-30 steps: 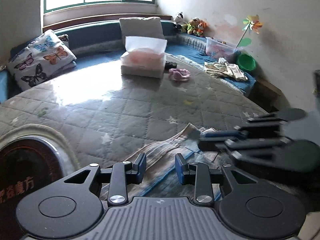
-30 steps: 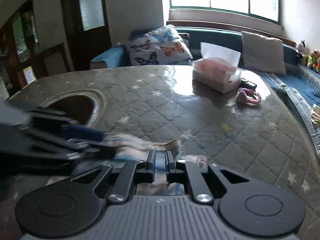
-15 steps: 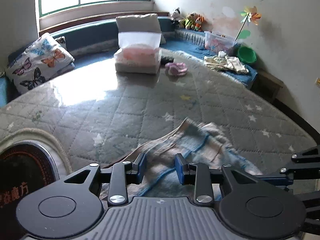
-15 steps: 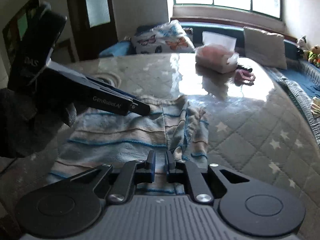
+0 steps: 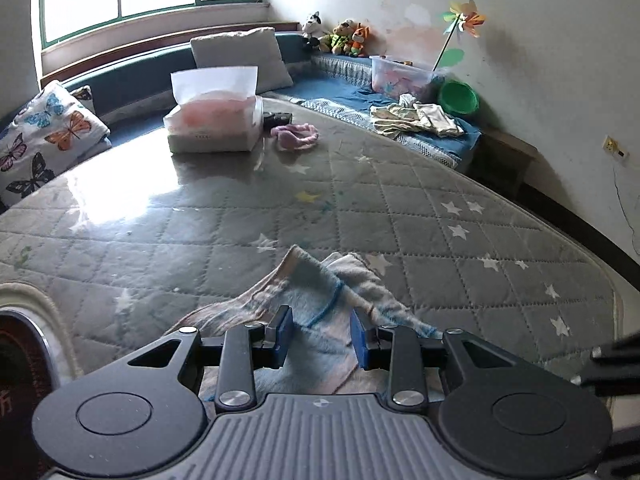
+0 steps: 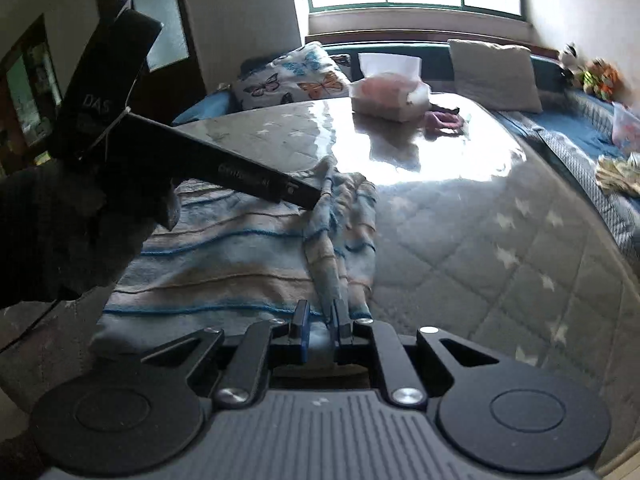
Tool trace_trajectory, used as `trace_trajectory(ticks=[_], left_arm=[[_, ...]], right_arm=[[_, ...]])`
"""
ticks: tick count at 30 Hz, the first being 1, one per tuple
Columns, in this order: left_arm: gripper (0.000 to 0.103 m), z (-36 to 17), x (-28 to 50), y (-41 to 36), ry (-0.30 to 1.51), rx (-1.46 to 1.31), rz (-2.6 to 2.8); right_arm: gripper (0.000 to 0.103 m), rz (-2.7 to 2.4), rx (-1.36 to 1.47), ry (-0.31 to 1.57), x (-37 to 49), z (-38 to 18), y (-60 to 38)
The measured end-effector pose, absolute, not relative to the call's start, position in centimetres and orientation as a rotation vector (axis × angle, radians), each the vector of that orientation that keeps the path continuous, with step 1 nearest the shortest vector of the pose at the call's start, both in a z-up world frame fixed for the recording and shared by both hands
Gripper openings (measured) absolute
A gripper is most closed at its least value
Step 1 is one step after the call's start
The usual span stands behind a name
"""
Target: Fold clothes
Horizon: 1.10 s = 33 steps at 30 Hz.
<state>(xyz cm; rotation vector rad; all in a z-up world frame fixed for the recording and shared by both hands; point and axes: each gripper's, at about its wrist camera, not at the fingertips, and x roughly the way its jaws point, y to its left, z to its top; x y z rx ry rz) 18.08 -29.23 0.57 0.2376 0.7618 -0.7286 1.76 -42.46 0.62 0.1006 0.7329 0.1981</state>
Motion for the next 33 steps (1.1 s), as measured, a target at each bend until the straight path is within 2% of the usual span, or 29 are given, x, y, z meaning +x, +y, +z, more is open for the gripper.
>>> trace_trajectory(ticks=[10, 17, 29, 33], left_arm=[[0.034, 1.8, 18.2, -27.7, 0.737, 0.147, -0.724], [0.039, 4.3, 15.8, -23.1, 0.693, 0.134, -0.667], [0.039, 1.7, 6.2, -17.7, 0.724, 0.191, -0.701], [0.039, 1.0, 4.4, -16.8, 0.734, 0.190, -0.714]], right_arm=[[0.009, 0.221, 0.077, 0.712, 1.7, 1.8, -42.4], [0.013, 0.278, 0.040, 0.655, 4.2, 2.9, -40.4], [0.017, 0.342, -0.061, 0.665, 4.4, 0.4, -37.8], [0.017, 0.341, -0.055, 0.649, 3.4, 1.6, -38.2]])
